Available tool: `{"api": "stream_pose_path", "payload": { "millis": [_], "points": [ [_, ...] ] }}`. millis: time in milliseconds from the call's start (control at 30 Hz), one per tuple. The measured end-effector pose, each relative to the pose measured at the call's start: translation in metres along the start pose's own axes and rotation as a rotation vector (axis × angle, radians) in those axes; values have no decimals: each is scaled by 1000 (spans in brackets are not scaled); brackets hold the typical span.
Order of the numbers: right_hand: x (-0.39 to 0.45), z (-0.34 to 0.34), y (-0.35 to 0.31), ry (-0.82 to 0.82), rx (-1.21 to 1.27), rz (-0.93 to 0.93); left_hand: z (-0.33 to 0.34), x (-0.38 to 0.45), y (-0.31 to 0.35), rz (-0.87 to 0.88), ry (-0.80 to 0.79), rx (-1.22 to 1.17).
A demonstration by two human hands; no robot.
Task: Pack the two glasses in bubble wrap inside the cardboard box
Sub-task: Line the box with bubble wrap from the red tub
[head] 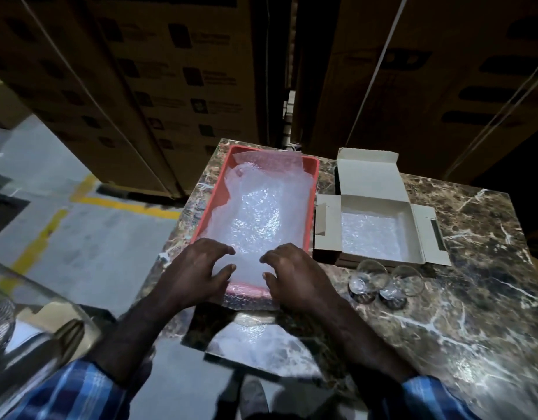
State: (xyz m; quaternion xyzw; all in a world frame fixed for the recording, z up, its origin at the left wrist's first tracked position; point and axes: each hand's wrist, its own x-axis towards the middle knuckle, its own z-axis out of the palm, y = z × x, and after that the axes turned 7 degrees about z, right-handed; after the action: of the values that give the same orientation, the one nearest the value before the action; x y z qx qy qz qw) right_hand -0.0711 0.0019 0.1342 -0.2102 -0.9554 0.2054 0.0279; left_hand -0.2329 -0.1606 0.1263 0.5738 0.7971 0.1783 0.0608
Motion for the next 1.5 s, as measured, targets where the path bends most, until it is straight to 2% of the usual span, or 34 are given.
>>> {"api": "stream_pose_path", "payload": {
  "millis": [267, 467, 567, 667, 800, 933, 1067, 1200, 1367, 1500],
  "points": [
    [33, 14, -9, -175, -140, 103, 6, 8, -12, -76, -96, -75],
    [54, 18, -12, -338, -81, 213, 7, 24, -17, -136, -226, -48],
    [57, 16, -13, -360, 22, 249, 10, 30, -18, -129, -191, -15],
    [58, 13, -16, -375, 176, 294, 8, 36, -18, -73, -64, -24],
    [57, 12, -20, -319, 165, 279, -2, 42, -17, 1, 96, -121],
    [58, 9, -11, -126, 146, 289, -12, 46, -21, 30, 199, -205],
    [61, -12, 10, -10, 219, 256, -23, 44, -31, 41, 206, -258],
    [61, -34, 25, -62, 341, 188, -31, 48, -37, 103, 174, -239],
    [55, -39, 28, -154, 661, 283, -36, 55, -38, 84, 175, -331],
    [50, -37, 28, -127, 772, 338, -37, 54, -37, 90, 167, -321]
  ]
}}
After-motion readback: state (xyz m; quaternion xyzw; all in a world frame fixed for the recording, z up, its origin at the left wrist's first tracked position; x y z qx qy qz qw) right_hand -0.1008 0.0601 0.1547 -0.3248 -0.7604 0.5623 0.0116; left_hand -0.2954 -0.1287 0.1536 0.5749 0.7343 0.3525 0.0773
